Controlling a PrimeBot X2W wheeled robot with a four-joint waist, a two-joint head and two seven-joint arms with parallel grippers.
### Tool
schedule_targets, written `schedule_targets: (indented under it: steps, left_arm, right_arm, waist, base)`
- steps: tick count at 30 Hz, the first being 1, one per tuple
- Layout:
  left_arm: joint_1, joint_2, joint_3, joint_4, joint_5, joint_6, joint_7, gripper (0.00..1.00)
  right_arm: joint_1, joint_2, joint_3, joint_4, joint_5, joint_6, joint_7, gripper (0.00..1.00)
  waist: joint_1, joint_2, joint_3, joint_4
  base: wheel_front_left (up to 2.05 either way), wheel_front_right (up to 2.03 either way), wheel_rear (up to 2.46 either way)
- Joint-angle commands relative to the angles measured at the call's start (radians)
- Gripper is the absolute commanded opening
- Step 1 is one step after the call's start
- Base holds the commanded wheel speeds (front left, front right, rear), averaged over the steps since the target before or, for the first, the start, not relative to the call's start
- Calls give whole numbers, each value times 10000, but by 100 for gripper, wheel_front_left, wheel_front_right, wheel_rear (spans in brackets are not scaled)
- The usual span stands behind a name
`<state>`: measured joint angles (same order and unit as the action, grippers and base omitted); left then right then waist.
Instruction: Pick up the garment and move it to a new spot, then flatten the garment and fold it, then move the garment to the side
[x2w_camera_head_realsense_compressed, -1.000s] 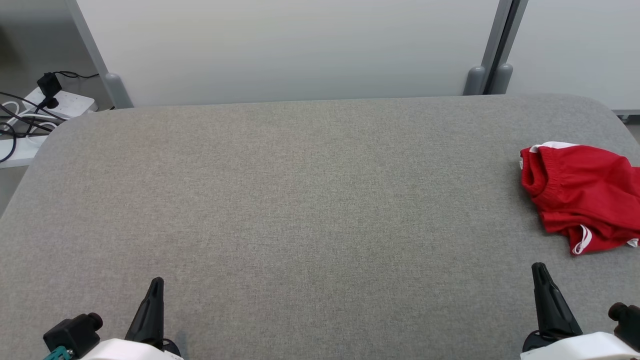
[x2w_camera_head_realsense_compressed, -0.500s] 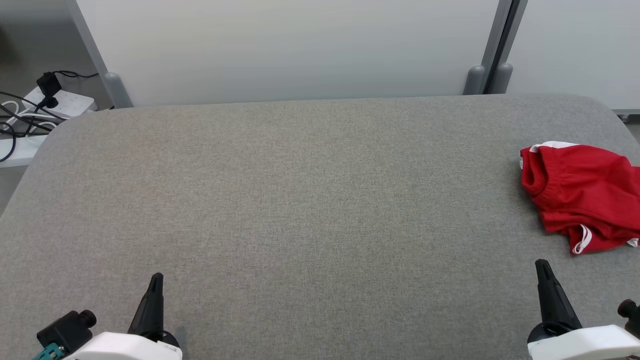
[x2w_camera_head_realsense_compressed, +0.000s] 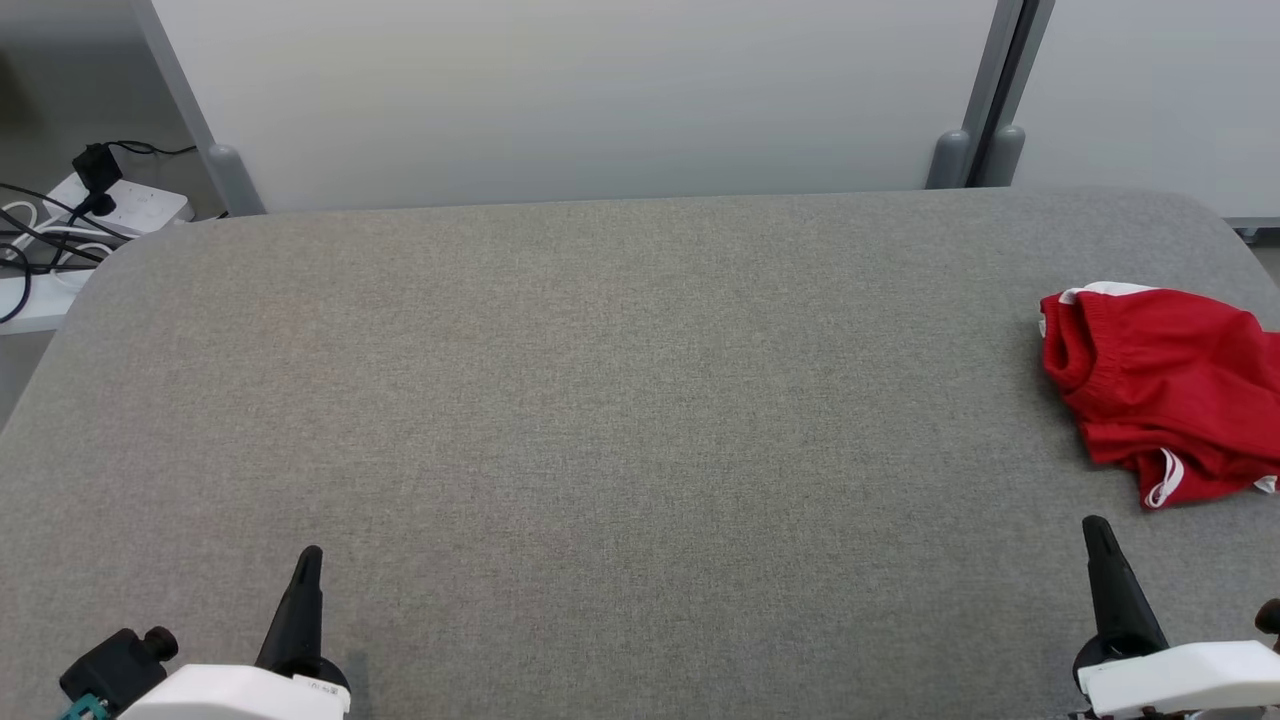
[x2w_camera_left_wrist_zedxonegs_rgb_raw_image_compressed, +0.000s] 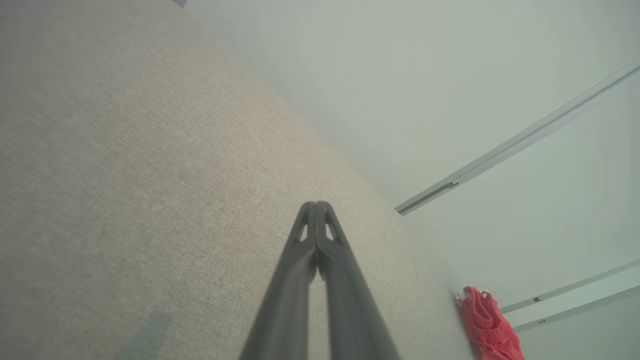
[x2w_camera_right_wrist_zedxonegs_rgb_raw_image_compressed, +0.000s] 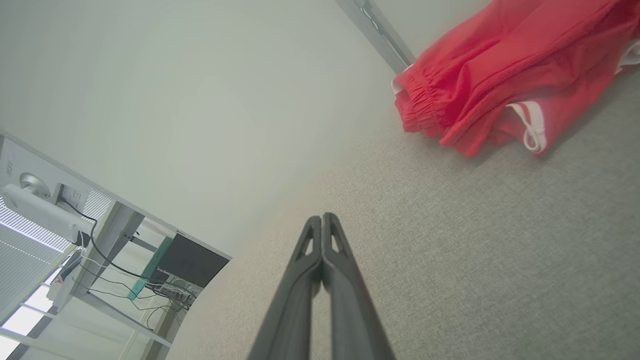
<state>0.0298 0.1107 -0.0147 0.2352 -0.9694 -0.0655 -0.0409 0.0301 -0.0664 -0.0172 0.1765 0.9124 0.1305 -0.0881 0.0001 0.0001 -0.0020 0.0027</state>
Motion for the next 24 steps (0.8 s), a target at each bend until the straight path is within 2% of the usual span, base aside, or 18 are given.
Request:
schedule_targets:
  steps: [1, 24]
  left_arm:
    - [-677, 74, 287, -216, -327, -111, 52, 0]
    - [-950, -190, 677, -92, -2681, -321, 633, 0]
  right_arm:
    - [-471, -163, 66, -213, 365, 2, 103, 0]
    - [-811, -140, -192, 127, 3046, 2, 730, 0]
  waist:
    - [-1, -1, 1, -1]
    - [-1, -1, 20, -11]
  base:
    - [0, 0, 0]
    - [0, 0, 0]
